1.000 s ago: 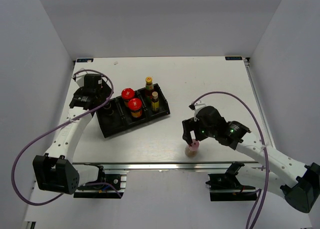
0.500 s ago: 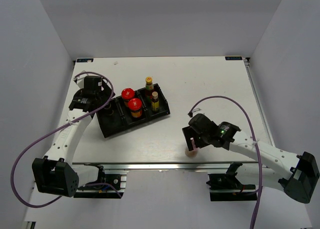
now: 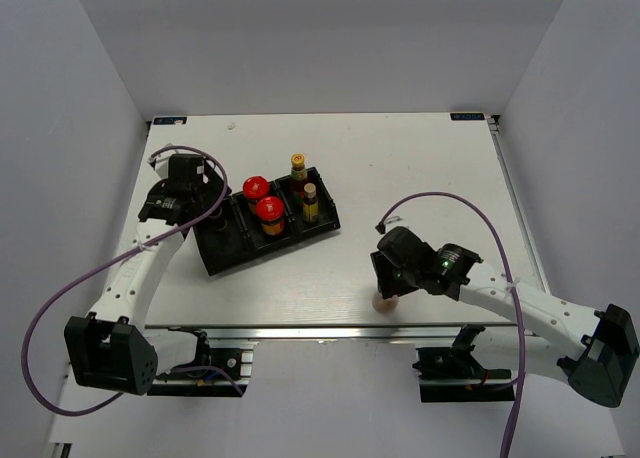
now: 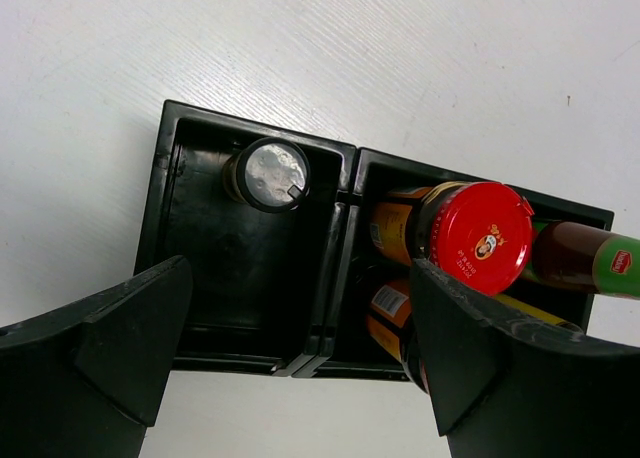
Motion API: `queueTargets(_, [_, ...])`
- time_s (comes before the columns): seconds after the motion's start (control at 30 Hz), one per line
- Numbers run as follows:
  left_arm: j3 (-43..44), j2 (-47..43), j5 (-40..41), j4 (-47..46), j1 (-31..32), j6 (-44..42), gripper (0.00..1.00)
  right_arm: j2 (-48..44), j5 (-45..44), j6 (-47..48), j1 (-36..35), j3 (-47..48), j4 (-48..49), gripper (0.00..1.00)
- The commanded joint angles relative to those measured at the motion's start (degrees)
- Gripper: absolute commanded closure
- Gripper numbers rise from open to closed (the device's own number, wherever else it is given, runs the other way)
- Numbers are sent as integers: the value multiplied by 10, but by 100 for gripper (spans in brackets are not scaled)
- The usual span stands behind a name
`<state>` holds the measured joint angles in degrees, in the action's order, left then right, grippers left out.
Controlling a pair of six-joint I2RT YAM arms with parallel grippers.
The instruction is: Organize the condiment bottles
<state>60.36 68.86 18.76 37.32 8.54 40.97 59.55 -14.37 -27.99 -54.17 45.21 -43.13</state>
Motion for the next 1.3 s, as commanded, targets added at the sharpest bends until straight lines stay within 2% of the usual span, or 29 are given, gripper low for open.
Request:
queueTargets(0.0, [-5,-25,-4,-7,1,0,2,2,14,3,-4,8,13,48])
queueTargets(0.1, [-8,-31,-2,-7,1,0,2,0,24,4,-4,13,11,60])
queueTargets(0.2, [-10,-39,-6,-12,1,1,2,-10,36,11,-4,19,23,76])
queueTargets(0.27, [-12,-41,-7,-13,1,2,2,-15,56,35,-5,26,44,80])
queueTargets(0.4, [-19,-36,-16,-21,1,2,2,-2,75,79,-29,60,107,82])
queueTargets(0.57, [-14,-18,-29,-32,0,1,2,98,91,138,-76,170,180,85])
queueTargets(0.63, [-7,0,-14,-11,0,19,2,146,111,169,-78,209,198,85])
queueTargets(0.73, [5,13,62,20,-4,60,2,209,138,205,-80,277,235,86])
queueTargets(0.8, [7,13,73,23,-27,75,2,256,174,222,-81,326,261,87])
queueTargets(0.9, [7,8,36,21,-80,74,2,320,210,239,-85,395,280,88])
queueTargets(1.07, [1,-17,62,49,-146,93,2,422,201,261,-99,507,278,88])
queueTargets(1.17, [-16,-42,54,41,-165,93,2,468,190,262,-103,577,278,89])
queueTargets(1.27, [-18,-53,51,38,-171,87,2,561,183,259,-106,671,236,89])
